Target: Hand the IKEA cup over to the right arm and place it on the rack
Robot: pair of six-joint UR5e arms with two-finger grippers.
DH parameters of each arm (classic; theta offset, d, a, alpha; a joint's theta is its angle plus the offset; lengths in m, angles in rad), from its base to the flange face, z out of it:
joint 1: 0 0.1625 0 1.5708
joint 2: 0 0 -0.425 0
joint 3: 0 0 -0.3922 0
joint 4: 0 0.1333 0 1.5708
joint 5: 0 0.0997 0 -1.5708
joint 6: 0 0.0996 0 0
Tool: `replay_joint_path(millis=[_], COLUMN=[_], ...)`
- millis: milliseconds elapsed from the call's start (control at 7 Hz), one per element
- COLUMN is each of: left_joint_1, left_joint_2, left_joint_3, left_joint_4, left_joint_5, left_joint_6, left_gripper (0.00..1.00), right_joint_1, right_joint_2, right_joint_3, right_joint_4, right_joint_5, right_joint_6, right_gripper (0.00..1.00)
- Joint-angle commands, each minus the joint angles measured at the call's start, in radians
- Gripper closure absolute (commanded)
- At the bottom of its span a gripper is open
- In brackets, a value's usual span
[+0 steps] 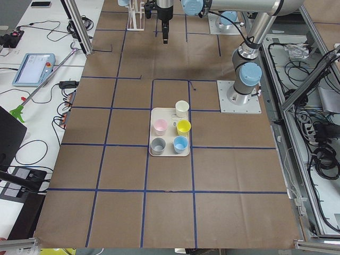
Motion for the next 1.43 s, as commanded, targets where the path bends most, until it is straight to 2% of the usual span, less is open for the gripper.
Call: replay_joint_path(millis=[0,286,714,857,1000,1143,1286], left_joint_1=[0.002,0.008,0.22,0.256,0.305,0.375,0.452], left_joint_2=[0.014,0.021,0.078,0.09,0.101,0.103,0.103], left_joint_3=[-0.021,-0.044,-0.188,-0.23,-0.26,-0.296,-0.334], left_joint_4=[0.007,0.011,0.013,0.016,0.042,0.063,0.107], left_joint_5=[0.018,0.022,0.019,0.019,0.019,0.019,0.019], left_joint_6=[0.031,0.107,0.297,0.322,0.398,0.472,0.559], left_gripper=[0.04,0.05,0.04,0.04,0.05,0.05,0.05], right_joint_1=[-0.006,-0.01,-0.021,-0.03,-0.032,-0.03,-0.03], right_joint_2=[0.012,0.02,0.018,0.02,0.021,0.024,0.023], right_joint_3=[0.006,0.031,0.037,0.038,0.04,0.043,0.044], right_joint_4=[-0.001,-0.005,-0.004,-0.004,-0.002,-0.002,-0.002], right_joint_5=[0.019,0.021,0.022,0.048,0.053,0.051,0.053], right_joint_6=[0.0,0.0,0.001,0.001,0.001,0.004,0.012], right_gripper=[0.78,0.78,0.78,0.77,0.71,0.54,0.06])
